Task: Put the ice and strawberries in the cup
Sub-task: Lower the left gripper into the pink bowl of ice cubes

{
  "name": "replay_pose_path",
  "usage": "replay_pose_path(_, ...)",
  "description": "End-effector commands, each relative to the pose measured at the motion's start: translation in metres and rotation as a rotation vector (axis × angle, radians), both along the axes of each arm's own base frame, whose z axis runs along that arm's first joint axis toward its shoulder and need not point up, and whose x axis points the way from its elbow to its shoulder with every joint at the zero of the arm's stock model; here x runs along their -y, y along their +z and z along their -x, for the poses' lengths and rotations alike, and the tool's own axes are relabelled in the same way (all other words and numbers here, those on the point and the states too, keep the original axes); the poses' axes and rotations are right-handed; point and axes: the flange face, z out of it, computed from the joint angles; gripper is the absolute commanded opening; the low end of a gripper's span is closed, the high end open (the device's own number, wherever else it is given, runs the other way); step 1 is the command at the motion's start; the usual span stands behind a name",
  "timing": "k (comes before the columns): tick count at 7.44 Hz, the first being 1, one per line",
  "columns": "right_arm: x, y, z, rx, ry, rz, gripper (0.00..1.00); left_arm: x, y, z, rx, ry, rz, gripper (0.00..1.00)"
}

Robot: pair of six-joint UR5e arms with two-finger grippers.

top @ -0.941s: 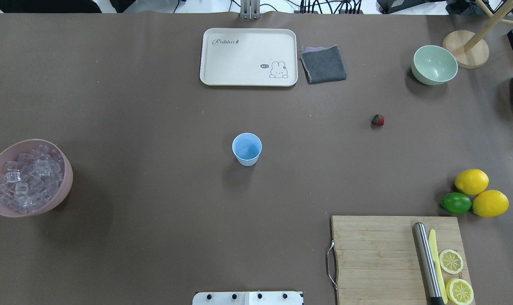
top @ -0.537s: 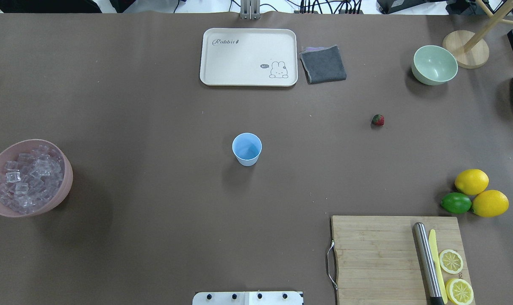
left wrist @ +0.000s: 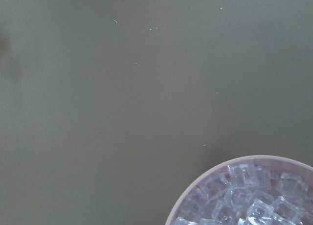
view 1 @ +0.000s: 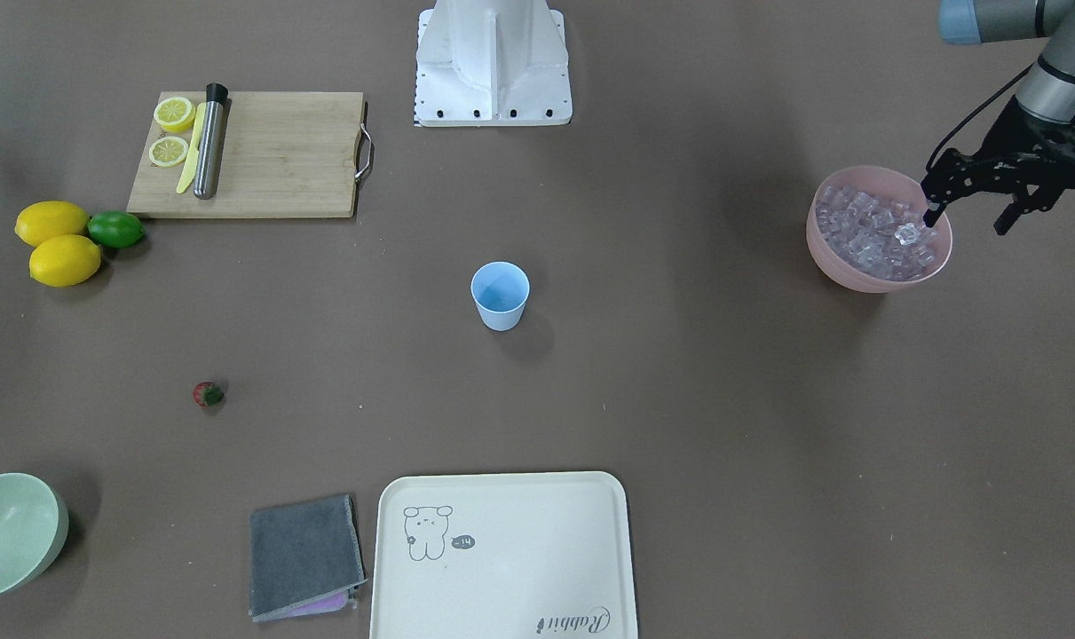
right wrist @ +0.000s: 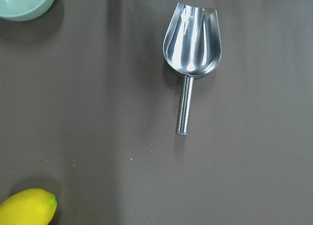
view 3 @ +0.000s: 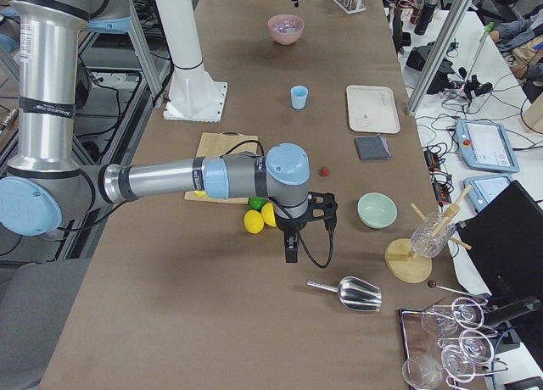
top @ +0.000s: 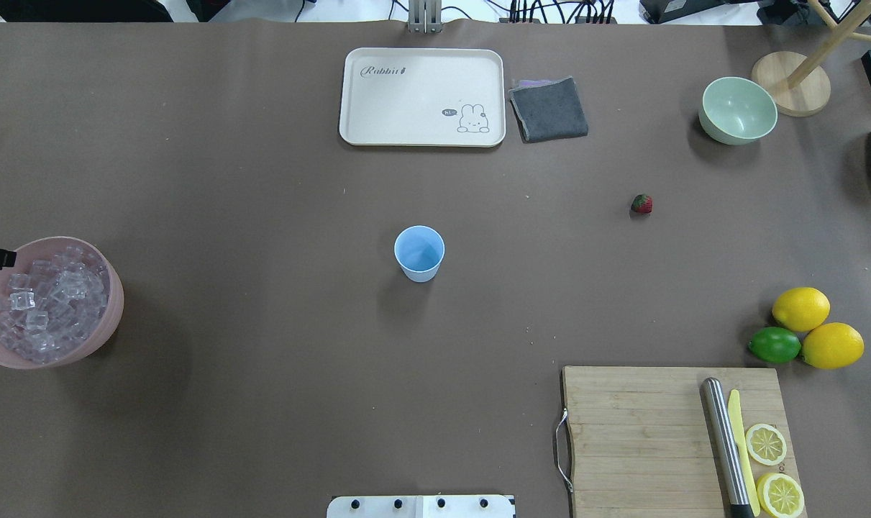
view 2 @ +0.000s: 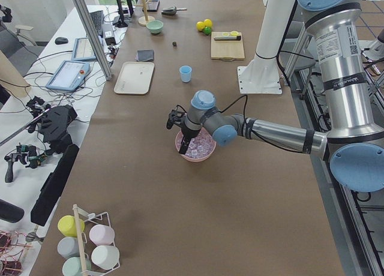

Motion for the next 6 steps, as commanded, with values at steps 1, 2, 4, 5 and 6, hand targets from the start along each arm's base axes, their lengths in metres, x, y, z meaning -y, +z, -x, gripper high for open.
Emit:
replay_pose_path(1, 0.0, 0.0, 0.0, 0.006, -0.001, 0.001, 1.0, -0.015, -0.003, -0.039, -0.005, -0.014, 0.007, 0.99)
replay_pose_path(2, 0.0, 0.0, 0.0, 0.006, -0.001, 0.001, 1.0, -0.02, 0.0, -0.049, 0.003, 0.008, 0.005, 0.98)
replay_pose_path(4, -0.001, 0.002, 0.0, 0.006, -0.001, 0.004, 1.0, -0.04, 0.016, -0.047, 0.014, 0.048, 0.0, 0.95)
replay_pose_path(5, 0.0, 0.002, 0.0, 0.005, 0.0, 0.004, 1.0, -0.043, 0.022, -0.045, 0.039, 0.098, -0.043, 0.93)
replay_pose_path(6, -0.001, 0.002, 0.0, 0.005, 0.0, 0.006, 1.0, -0.043, 0.025, -0.045, 0.051, 0.121, -0.06, 0.88)
